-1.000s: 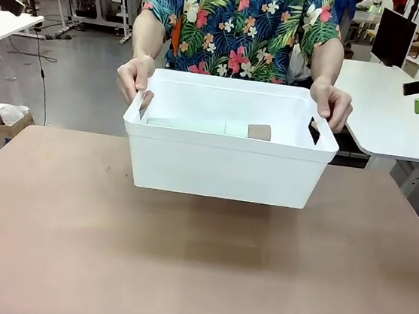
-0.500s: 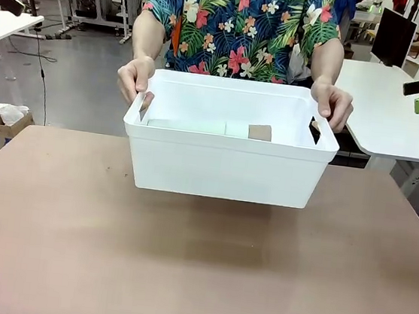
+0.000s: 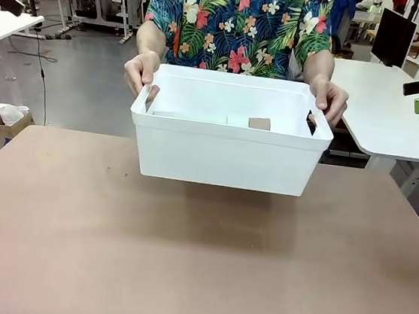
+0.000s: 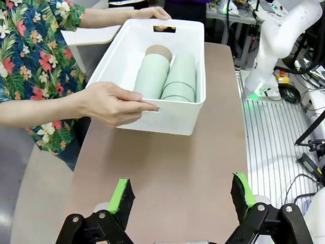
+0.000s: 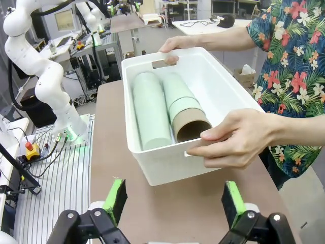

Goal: Stack the cups and store them in the basket.
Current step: Place the stack of Reusable plastic cups into the Pantry Basket.

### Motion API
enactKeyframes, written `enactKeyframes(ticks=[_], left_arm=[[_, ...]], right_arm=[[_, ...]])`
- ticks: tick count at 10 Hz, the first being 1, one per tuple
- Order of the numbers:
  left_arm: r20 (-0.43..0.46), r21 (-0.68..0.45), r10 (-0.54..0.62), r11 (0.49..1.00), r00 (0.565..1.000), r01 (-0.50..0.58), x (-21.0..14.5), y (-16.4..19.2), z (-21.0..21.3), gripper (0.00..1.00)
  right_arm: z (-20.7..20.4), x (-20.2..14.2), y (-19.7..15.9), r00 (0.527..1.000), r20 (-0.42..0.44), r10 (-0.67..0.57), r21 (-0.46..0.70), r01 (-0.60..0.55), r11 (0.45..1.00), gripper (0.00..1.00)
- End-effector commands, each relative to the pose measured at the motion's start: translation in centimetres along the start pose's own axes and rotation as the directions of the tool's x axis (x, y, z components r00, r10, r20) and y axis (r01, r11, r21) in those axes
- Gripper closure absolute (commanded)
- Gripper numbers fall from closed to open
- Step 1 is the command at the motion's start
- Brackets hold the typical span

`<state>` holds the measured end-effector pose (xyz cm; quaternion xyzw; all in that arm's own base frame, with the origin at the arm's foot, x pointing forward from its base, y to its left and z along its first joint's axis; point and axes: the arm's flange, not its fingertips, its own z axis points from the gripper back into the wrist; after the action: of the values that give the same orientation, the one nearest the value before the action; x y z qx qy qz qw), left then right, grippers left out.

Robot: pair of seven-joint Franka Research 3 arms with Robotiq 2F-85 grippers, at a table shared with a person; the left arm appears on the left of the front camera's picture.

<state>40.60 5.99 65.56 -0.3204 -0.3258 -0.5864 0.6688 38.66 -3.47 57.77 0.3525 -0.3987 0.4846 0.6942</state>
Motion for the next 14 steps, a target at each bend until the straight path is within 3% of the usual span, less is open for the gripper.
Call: enactKeyframes(ticks=[1, 14], left_arm=[[-0.002, 0.002, 0.008, 1.000, 1.000, -0.008, 0.39, -0.08, 0.10, 0.00], [-0.002, 0.002, 0.008, 1.000, 1.000, -0.008, 0.39, -0.08, 0.10, 0.00]], right_arm=[[-0.03, 0.49, 0.02, 1.000, 0.028, 0.000, 0.001, 0.000, 1.000, 0.00], [-0.03, 0.49, 0.02, 1.000, 0.028, 0.000, 0.001, 0.000, 1.000, 0.00]])
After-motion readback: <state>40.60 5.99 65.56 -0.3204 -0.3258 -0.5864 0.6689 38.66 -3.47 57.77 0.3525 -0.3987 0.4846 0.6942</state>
